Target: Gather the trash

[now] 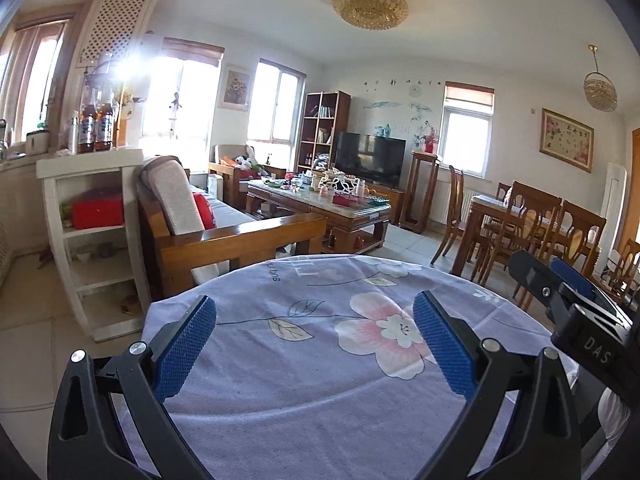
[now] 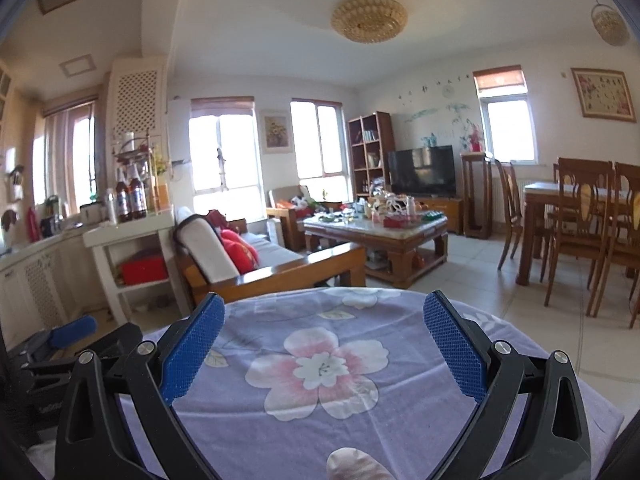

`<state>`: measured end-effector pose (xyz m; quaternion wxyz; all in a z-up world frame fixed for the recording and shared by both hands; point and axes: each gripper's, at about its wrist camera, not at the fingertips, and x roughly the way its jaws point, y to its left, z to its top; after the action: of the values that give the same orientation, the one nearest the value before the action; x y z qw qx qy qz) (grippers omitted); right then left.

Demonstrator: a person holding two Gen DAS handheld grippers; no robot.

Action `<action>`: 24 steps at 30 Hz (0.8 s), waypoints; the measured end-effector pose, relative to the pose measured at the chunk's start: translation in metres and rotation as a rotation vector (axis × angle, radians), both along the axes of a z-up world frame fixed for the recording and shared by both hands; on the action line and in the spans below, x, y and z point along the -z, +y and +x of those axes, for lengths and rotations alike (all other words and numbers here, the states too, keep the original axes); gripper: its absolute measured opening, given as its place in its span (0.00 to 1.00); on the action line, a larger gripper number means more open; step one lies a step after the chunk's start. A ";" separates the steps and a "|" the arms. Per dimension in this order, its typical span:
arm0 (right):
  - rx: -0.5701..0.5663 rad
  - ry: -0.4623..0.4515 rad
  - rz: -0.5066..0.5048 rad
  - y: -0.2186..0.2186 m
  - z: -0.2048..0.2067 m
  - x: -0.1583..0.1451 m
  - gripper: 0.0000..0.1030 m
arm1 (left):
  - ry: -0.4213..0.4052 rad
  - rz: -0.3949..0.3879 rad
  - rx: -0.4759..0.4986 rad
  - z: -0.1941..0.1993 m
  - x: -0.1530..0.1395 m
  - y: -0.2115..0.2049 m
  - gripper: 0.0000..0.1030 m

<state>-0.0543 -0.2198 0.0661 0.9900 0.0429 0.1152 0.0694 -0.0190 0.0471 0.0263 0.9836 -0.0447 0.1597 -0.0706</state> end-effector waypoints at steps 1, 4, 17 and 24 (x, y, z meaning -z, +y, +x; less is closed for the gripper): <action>-0.004 -0.008 -0.006 -0.009 -0.004 0.001 0.95 | -0.005 0.002 -0.006 -0.002 -0.001 0.000 0.95; -0.007 -0.010 -0.009 -0.013 -0.007 0.003 0.95 | -0.008 0.008 -0.022 -0.001 -0.003 0.000 0.95; 0.002 -0.057 0.072 -0.032 -0.019 0.000 0.95 | -0.034 0.037 -0.094 -0.002 -0.005 -0.001 0.95; 0.040 -0.079 0.043 -0.028 -0.025 -0.002 0.95 | -0.090 0.056 -0.137 -0.009 -0.010 0.003 0.95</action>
<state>-0.0791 -0.2477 0.0685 0.9938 0.0635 0.0737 0.0538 -0.0282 0.0496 0.0361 0.9932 -0.0249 0.1135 -0.0008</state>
